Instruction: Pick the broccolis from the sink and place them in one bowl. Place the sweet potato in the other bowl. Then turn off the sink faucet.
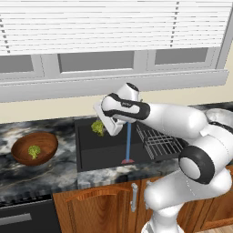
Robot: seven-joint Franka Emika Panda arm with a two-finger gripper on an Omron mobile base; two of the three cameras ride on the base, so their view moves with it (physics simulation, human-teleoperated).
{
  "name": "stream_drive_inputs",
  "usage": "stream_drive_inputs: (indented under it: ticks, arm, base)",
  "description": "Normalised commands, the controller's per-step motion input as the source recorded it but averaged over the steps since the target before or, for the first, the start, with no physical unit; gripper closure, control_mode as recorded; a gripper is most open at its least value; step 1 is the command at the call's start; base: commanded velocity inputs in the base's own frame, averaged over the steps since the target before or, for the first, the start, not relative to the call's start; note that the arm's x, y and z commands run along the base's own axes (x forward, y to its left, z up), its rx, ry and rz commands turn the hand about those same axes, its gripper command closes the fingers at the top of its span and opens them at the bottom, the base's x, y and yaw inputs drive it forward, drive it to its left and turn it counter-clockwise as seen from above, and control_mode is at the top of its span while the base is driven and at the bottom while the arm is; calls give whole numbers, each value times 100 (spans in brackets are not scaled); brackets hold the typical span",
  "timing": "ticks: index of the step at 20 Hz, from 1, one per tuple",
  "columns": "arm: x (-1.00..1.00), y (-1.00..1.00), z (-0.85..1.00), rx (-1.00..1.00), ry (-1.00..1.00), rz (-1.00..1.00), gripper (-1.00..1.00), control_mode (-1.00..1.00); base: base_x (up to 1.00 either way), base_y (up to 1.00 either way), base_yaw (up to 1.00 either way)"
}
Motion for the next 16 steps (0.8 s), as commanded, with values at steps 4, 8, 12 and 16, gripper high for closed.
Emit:
stream_drive_inputs:
  ticks: [4, 8, 12, 16]
  arm:
    - [0, 23, 16, 3, 0, 0, 100, -100]
    - [0, 23, 24, 4, 2, 0, 100, -100]
    - [0, 26, 4, 0, 1, 0, 100, -100]
    - [0, 40, 0, 0, 7, 0, 100, -100]
  base:
    - [0, 0, 0]
    - [0, 0, 0]
    - [0, 0, 0]
    - [0, 0, 0]
